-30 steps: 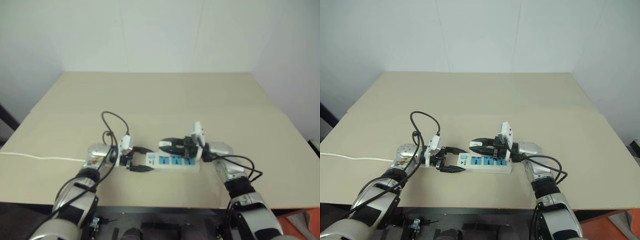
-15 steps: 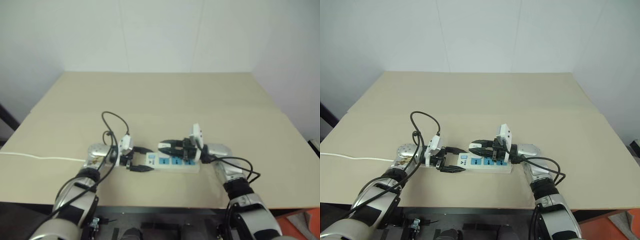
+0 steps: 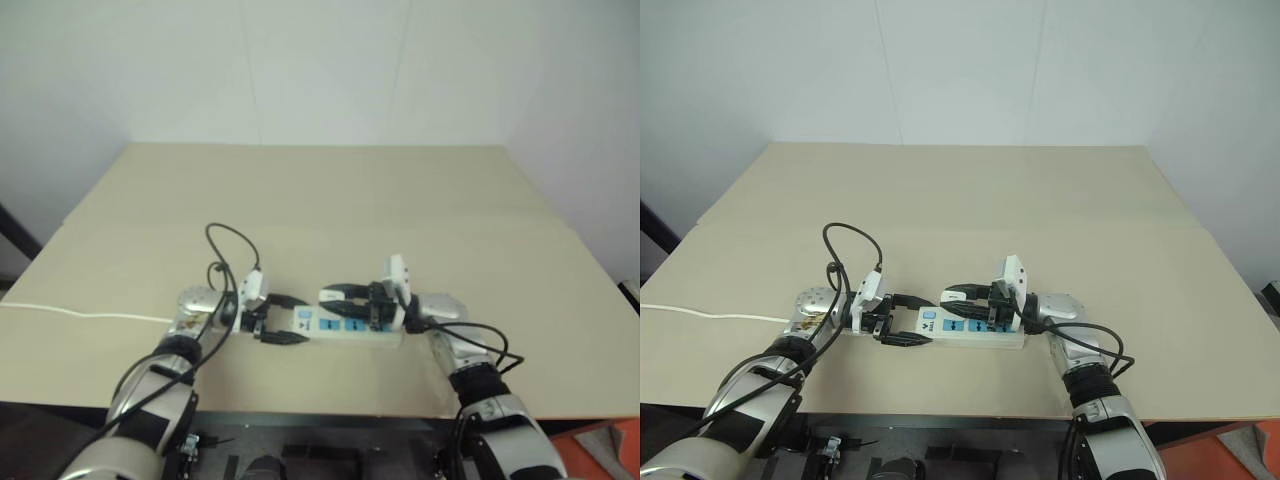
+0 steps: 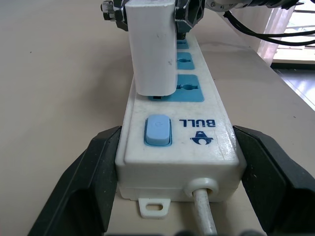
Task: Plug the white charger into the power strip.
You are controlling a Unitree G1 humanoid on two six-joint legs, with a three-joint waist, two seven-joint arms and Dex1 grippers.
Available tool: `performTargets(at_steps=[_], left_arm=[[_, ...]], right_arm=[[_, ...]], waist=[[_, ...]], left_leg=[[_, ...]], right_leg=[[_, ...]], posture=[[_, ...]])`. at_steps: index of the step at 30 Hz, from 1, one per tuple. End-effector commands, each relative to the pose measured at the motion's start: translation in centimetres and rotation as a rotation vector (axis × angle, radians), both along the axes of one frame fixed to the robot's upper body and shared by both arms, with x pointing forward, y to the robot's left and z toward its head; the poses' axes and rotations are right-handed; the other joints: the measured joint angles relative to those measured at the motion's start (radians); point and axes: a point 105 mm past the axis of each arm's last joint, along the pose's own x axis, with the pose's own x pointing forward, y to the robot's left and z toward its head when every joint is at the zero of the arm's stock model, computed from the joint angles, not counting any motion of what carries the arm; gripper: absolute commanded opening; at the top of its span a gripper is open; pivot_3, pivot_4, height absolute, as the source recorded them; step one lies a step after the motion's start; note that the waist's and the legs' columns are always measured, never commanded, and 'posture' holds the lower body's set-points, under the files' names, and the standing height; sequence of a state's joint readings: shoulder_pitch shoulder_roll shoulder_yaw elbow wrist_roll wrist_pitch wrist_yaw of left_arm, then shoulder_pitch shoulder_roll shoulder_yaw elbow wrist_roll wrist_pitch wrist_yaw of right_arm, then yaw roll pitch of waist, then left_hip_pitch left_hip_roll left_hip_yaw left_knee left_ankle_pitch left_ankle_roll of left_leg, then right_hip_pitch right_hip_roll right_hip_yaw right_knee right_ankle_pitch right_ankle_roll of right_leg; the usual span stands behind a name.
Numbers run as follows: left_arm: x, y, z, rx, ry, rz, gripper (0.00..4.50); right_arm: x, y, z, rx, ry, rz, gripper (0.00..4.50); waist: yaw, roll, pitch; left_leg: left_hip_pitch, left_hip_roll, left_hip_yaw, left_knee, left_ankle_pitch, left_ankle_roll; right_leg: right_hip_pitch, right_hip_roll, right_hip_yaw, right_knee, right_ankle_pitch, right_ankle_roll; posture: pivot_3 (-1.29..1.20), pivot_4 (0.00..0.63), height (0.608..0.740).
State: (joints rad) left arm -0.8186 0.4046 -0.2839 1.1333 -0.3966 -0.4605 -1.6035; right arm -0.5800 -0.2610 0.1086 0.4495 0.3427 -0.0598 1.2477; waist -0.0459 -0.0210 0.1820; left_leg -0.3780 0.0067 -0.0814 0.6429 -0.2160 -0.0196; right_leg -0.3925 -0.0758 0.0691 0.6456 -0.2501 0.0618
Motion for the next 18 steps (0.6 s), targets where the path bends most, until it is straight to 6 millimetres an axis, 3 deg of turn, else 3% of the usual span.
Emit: performTargets(at_steps=[1,14,18], left_arm=[[-0.5,0.2,-1.2,0.058,0.041,-0.023,3.23],[-0.6,0.3,-1.4,0.064,0.041,-0.023,3.23],[-0.7,0.3,-1.4,0.064,0.042,-0.023,3.23]], right_arm=[[-0.4,0.7,-1.1,-0.039,0.007,0.03,1.13],[-0.6,0.2,-3.9,-0.13,0.059,0.018,1.13],[-0.1,0.0,-4.0,-0.081,0.13,-0.001,1.13]], waist=[[0.0,0.0,0.0],[-0.001,-0.002,-0.004],[-0.001,-0.002,-0.005]], left_leg=[[0.0,0.0,0.0,0.0,0.0,0.0],[0.004,0.0,0.0,0.0,0.0,0.0],[0.004,0.0,0.0,0.0,0.0,0.0]], right_leg=[[0.0,0.0,0.0,0.0,0.0,0.0],[0.003,0.0,0.0,0.0,-0.001,0.001],[0.003,0.0,0.0,0.0,-0.001,0.001]], posture=[[0.0,0.15,0.74],[0.0,0.15,0.74],[0.0,0.15,0.74]])
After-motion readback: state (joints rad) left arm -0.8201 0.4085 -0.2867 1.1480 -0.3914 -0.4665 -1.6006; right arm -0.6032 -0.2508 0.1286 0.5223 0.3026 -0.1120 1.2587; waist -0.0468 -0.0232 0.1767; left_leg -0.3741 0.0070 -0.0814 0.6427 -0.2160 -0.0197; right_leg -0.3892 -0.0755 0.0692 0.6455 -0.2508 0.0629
